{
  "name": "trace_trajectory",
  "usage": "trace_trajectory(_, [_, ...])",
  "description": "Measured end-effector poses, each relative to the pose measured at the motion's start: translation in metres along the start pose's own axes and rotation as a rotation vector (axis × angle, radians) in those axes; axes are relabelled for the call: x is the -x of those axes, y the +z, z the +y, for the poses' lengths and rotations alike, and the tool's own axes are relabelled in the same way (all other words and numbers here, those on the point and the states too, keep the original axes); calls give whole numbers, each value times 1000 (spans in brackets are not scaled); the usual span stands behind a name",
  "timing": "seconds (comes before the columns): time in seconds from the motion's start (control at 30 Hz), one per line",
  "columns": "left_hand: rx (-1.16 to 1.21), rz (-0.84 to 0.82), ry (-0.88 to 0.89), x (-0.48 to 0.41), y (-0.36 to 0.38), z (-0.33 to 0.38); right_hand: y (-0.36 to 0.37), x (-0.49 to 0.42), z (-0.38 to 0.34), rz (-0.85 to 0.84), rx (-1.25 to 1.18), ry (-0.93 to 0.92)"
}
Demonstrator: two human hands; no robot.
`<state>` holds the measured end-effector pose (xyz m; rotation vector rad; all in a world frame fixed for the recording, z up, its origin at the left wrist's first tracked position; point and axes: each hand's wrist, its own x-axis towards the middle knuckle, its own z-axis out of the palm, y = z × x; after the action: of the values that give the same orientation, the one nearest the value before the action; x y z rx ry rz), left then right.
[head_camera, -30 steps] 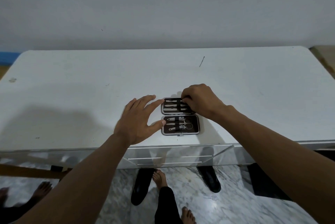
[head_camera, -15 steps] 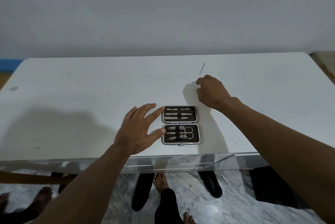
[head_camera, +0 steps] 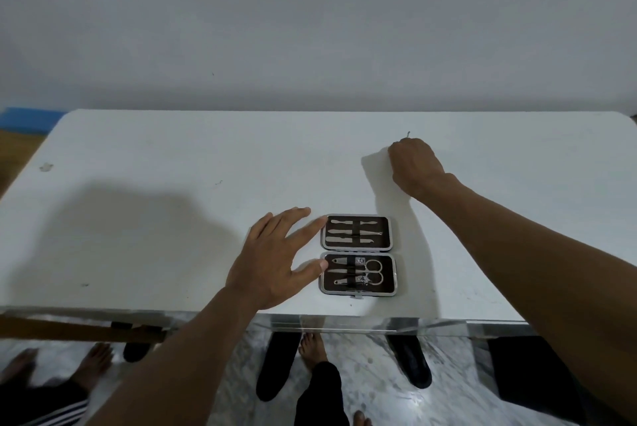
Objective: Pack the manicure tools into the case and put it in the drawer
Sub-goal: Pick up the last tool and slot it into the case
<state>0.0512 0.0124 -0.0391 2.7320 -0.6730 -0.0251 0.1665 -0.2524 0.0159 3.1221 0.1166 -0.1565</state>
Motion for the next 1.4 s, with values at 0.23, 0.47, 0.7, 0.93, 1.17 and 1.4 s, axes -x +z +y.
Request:
trace_trajectory(0.23, [-11,9,1,-1,0,1,-1,5,3,28,-11,-28])
trace_trajectory(0.47, [1,17,1,-1,-1,2,0,0,10,33,-116,9])
trace_trajectory(0.7, [12,18,-4,0,1,0,-5,-24,26,-20,-27,-32])
trace_trajectory(0.93, [3,11,1,0,-1,1,-12,-23,19,-14,29,6])
trace_trajectory(1.17, [8,9,-3,-1,-1,1,-27,-23,17,-121,-72,116])
trace_trajectory(1.4, [-6,0,-1,0,-2,0,-31,-30,14,-233,-142,177])
